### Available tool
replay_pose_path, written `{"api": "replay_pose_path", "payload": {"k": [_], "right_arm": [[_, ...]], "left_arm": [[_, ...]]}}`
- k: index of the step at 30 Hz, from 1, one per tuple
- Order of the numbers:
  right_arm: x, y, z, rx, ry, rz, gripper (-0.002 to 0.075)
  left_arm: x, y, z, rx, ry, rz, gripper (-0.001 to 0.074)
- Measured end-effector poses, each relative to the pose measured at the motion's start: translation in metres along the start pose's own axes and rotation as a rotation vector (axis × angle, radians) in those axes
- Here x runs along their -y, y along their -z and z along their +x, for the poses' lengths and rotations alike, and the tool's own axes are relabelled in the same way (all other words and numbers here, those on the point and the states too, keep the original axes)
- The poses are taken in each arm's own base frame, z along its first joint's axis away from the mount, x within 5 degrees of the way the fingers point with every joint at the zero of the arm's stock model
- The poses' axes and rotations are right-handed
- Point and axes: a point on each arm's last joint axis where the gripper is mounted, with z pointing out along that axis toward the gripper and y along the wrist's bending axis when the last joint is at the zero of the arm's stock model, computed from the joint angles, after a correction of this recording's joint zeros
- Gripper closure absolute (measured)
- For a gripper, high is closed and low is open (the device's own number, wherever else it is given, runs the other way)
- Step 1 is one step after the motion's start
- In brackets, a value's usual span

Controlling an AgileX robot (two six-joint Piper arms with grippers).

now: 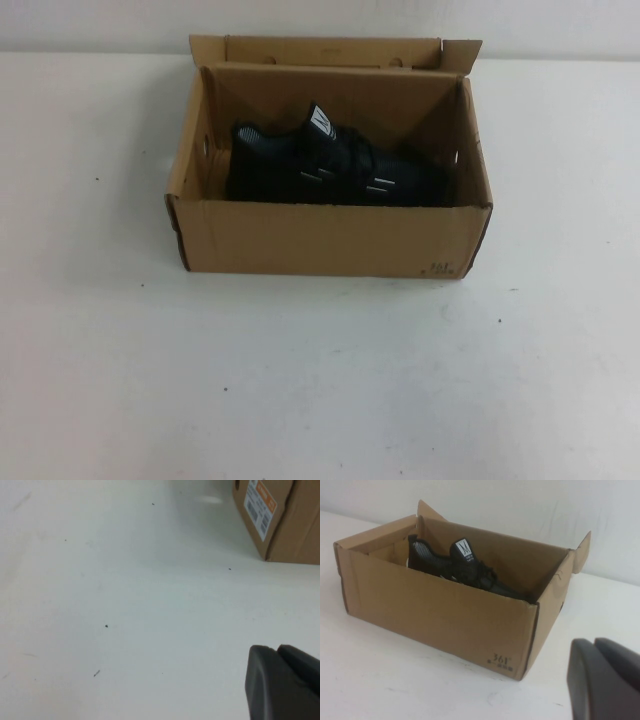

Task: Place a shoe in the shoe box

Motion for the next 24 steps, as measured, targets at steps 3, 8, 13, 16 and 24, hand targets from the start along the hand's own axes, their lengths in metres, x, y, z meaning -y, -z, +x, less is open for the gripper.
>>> {"api": "replay_pose_path", "payload": {"k": [3,8,13,16,24], "right_arm": [[0.000,0.000,0.000,0.000,0.000,0.000,0.0743],[0.000,0.001,0.000,-0.003,0.000,0.002,0.0743],[0.006,0.015,0.002,-0.001,0.001,0.091,0.0743],[0.009,0.026,0.011,-0.031,-0.007,0.166,0.0743],[0.012,0.032,0.066,-0.067,-0.128,0.262,0.0743]], "left_arm": [[0.000,0.000,0.000,0.000,0.000,0.000,0.0736],[0.000,0.000,0.000,0.000,-0.002,0.000,0.0736],[0.000,0.000,0.000,0.000,-0.002,0.000,0.0736],[0.000,0.000,0.000,0.000,-0.002,0.000,0.0736],[0.000,0.000,0.000,0.000,-0.004,-0.001,0.0736]]}}
